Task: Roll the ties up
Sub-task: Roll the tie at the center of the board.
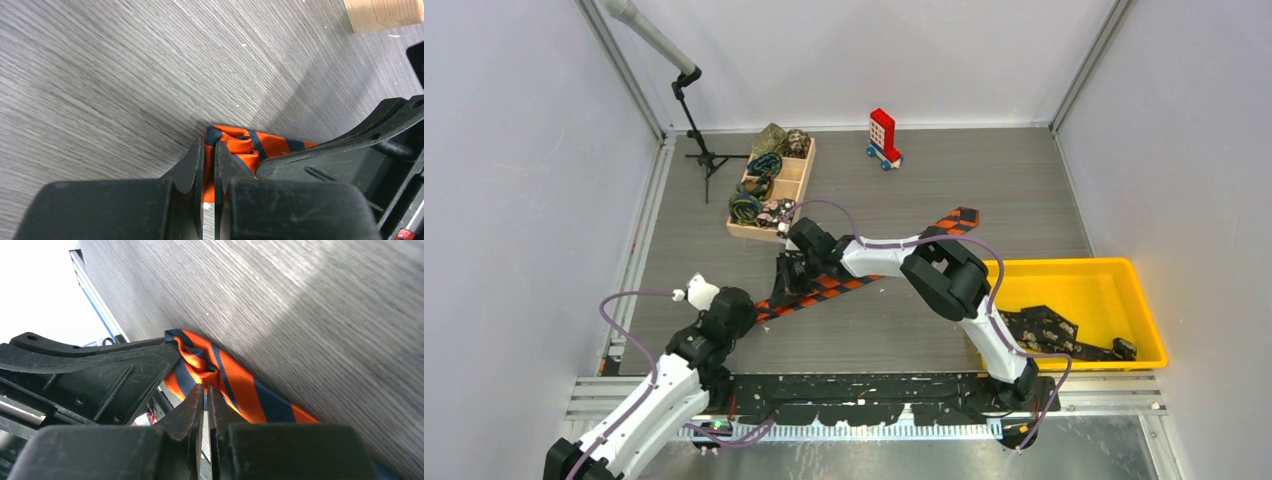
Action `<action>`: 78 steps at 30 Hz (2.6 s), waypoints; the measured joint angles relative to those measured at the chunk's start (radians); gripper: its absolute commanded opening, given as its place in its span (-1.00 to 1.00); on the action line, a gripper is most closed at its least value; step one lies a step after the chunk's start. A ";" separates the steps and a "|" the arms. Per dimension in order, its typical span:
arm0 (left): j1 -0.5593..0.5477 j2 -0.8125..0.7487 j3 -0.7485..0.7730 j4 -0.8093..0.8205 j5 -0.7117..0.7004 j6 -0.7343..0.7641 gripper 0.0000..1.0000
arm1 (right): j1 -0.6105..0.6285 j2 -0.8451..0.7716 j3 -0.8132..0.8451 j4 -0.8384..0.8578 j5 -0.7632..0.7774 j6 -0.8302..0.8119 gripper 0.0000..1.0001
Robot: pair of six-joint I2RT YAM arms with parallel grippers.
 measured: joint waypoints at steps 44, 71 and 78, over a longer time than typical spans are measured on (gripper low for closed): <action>0.000 0.356 0.328 -0.144 0.006 0.238 -1.00 | 0.024 0.024 0.118 -0.105 0.010 -0.020 -0.70; -0.131 0.665 0.478 -0.147 0.001 0.256 -1.00 | 0.008 0.039 0.061 -0.089 0.006 -0.019 -0.71; -0.176 0.721 0.507 -0.151 -0.042 0.244 -1.00 | -0.006 0.022 0.022 -0.060 0.001 -0.015 -0.72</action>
